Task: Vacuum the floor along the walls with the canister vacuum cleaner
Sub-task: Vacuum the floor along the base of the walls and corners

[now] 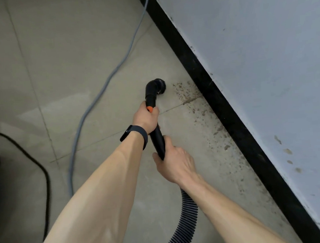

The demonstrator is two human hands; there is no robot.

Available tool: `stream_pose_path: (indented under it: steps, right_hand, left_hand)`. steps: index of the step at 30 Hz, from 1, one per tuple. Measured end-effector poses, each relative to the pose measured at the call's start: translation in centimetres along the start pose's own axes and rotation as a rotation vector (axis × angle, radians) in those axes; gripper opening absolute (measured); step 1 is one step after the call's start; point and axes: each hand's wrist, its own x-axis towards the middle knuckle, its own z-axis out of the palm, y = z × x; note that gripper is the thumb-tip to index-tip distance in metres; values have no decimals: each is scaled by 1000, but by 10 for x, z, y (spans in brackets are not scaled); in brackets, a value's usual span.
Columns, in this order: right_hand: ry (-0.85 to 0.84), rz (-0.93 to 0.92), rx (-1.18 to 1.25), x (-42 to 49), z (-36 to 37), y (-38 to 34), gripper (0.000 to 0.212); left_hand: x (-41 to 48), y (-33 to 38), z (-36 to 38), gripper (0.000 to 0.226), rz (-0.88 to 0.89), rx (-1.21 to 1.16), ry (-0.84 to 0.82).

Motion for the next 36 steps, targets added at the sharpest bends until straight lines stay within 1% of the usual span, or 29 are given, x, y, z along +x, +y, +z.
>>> stream_pose_path:
  steps: [5, 11, 15, 17, 21, 25, 29, 36]
  right_hand:
    - [-33, 28, -29, 8, -7, 15, 39]
    - [-49, 65, 5, 15, -15, 27, 39]
    - [-56, 78, 23, 17, -19, 33, 37]
    - [-48, 82, 22, 18, -20, 36, 37]
    - [-29, 86, 2, 24, -23, 43, 38]
    - [-27, 94, -6, 31, -29, 50, 37]
    - [-26, 99, -1, 36, -33, 55, 36]
    - [-22, 126, 22, 41, -38, 66, 36]
  left_hand:
    - [2, 5, 18, 38, 32, 41, 4]
    - [2, 9, 31, 57, 82, 10, 11]
    - [3, 11, 40, 66, 101, 27, 29]
    - [4, 13, 45, 64, 111, 39, 39]
    - [10, 20, 53, 51, 137, 120, 69]
    - [17, 27, 61, 34, 164, 142, 66]
    - [23, 32, 68, 30, 181, 155, 70]
    - [32, 35, 85, 32, 219, 162, 71]
